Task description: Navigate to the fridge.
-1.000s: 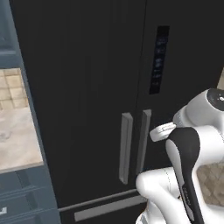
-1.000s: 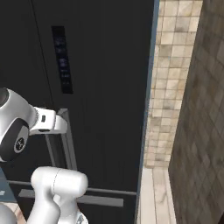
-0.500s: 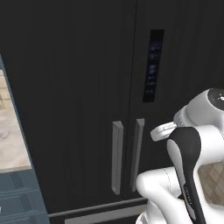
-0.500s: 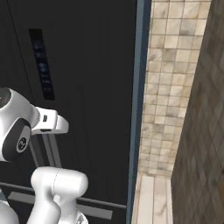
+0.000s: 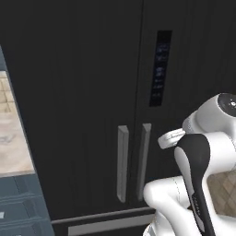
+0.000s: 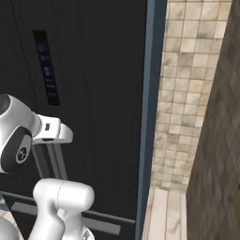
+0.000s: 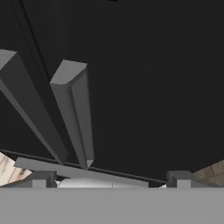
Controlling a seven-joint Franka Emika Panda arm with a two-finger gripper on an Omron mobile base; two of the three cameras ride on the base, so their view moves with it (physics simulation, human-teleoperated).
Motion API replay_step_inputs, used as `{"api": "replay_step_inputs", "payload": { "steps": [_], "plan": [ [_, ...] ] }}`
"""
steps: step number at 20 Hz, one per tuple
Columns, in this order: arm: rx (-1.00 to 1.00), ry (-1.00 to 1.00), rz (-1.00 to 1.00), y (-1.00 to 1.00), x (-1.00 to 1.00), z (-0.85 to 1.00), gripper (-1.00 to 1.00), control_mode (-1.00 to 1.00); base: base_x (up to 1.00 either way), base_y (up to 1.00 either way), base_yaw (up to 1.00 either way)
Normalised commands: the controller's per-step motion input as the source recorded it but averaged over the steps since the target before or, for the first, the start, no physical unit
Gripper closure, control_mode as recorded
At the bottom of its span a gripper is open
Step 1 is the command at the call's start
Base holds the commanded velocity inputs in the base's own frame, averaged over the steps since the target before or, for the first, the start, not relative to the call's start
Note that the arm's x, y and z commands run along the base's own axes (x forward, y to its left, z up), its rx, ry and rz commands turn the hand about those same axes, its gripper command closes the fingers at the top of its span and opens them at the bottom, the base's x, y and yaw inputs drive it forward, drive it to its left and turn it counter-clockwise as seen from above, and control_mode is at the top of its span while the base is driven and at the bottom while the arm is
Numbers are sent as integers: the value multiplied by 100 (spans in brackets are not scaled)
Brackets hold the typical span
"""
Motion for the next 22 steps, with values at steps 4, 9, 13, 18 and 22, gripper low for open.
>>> {"api": "replay_step_inputs", "payload": {
  "steps": [4,9,13,18,22],
  "plan": [
    [0,0,0,0,0,0,-100,100,76,-31,32],
    [0,0,0,0,0,0,-100,100,100,-43,43],
    [0,0,0,0,0,0,-100,100,100,0,-20],
    [0,0,0,0,0,0,-100,100,85,0,-64],
    [0,0,0,0,0,0,-100,100,60,0,-73]
  ]
}}
